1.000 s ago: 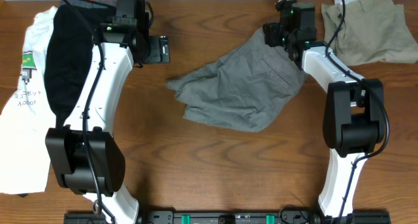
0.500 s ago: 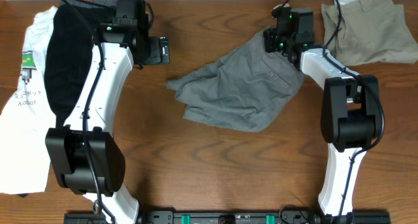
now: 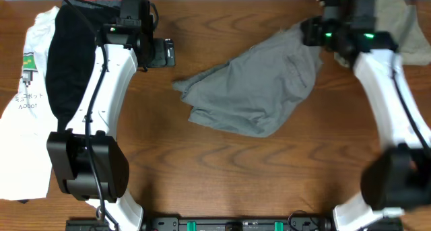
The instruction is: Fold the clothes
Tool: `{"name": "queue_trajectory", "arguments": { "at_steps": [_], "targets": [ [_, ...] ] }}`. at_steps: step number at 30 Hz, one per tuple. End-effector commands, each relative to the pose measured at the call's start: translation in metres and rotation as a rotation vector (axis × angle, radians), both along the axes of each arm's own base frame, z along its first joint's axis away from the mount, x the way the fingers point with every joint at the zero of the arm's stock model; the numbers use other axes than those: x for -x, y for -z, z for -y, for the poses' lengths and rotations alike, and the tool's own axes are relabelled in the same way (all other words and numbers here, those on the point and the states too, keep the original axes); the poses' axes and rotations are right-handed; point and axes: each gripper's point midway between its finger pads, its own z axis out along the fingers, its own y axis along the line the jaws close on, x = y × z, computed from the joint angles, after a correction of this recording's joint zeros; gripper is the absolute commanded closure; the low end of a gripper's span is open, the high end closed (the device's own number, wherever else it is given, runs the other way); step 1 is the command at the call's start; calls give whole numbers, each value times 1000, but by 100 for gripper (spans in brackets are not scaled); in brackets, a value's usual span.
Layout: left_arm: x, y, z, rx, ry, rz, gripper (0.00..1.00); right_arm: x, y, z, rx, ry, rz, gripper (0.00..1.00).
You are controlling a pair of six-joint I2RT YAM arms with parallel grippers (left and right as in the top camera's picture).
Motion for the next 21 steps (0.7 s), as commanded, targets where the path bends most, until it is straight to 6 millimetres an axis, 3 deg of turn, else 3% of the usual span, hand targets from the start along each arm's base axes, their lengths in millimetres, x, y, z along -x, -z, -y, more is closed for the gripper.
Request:
{"name": "queue_trajectory", "arguments": {
  "at_steps": [1,6,10,13,15,18,21],
  "targets": [
    [2,10,-3,-4,-11,-26,2,22,-33,-7,-11,-59,41,99],
    [-7,6,-3,-1,-13,11,2,44,-61,-23,15,-218,132,99],
    [-17,1,-10,5,-30,58,2,52,-72,-38,-15,-329,184,99],
    [-23,-3,-13,28,-35,83,2,73,-77,-57,-66,-481,204,99],
    [-24,-3,-13,49,-34,84,2,81,-66,-53,-62,-463,134,99],
    [-23,-2,-16,55,-39,80,2,95,-33,-32,-24,-315,-76,99],
    [-24,-3,-16,55,-39,81,2,114,8,7,65,-48,-329,99]
  ]
}}
